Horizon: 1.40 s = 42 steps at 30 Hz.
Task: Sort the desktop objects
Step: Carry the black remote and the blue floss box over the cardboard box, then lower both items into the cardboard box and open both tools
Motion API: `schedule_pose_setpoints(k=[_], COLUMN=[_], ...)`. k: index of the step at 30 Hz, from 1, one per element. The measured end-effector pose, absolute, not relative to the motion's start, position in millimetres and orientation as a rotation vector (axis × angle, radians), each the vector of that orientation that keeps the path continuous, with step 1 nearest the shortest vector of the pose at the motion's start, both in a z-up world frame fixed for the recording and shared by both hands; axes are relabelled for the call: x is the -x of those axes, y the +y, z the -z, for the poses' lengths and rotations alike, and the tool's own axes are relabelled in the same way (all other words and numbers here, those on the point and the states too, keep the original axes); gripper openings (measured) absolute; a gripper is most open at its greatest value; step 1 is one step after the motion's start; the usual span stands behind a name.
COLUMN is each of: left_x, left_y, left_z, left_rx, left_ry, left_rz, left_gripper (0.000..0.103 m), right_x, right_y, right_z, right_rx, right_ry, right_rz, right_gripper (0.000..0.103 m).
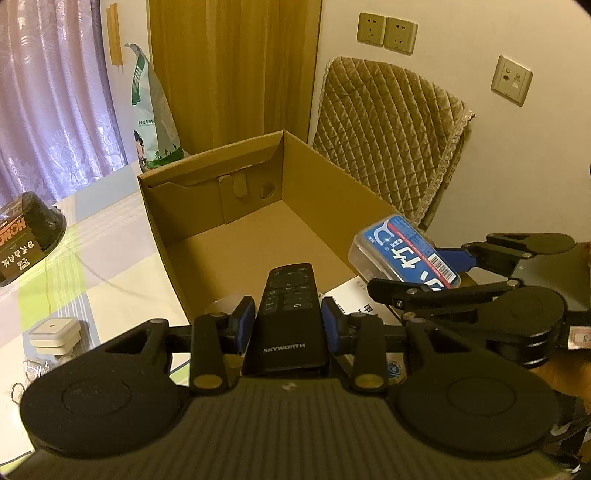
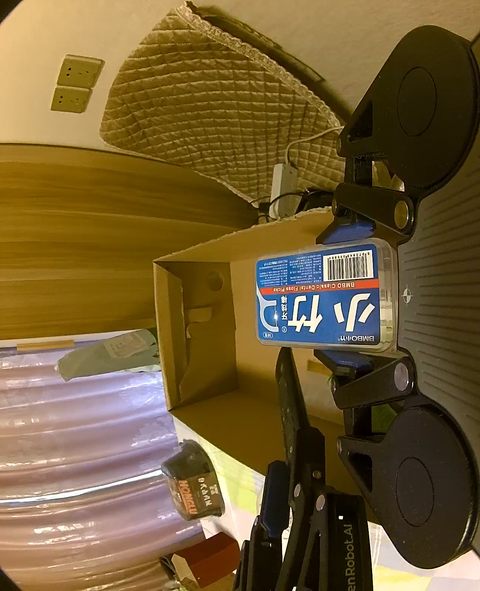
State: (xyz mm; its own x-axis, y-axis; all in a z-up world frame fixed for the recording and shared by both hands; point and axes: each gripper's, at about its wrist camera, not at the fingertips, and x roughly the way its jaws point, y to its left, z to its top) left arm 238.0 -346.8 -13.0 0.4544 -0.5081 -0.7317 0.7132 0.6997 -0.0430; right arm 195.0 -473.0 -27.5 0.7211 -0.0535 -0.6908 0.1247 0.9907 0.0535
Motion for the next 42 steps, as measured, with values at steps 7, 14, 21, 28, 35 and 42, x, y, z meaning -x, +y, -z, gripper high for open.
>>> schedule_pose_setpoints(k=[7,14,21,28,35,42], left_x=[-240.2,-240.6,-240.5,-241.8,-243.1,-244.4], left_y=[-352.7,-350.1,-346.4,-341.3,-336.2,-329.3], left_z=[17.0,16.0,14.5,12.0,9.6,7.7], left_rx=[-0.307,-0.302,-0.298,-0.282,-0.267,-0.25], left_ry=[0.802,0.798,0.797,0.79,0.783,0.776], left_rz=[0.766,0.761,0.75,0.74,0.73,0.713], left_gripper=[0.015,0.015,0.015,0.015,0.02,0.036], right_x=[-196.4,-197.5,-199.9,-203.4,-207.1,-205.9], right_y=[-475.7,-475.7,-471.5,-467.0,-462.3,-461.5], right_z=[33.7,35.3,36.0,36.9,38.9,39.8], right_rx=[-0.103,-0.107,-0.109,-0.105,-0.088,-0.085], right_ry=[0.773,0.776,0.784,0.791,0.796,0.785], right_rz=[0.099,0.096,0.086,0.078,0.073,0.082], right_gripper=[0.055,0.055,0.056,0.056,0.056,0.063])
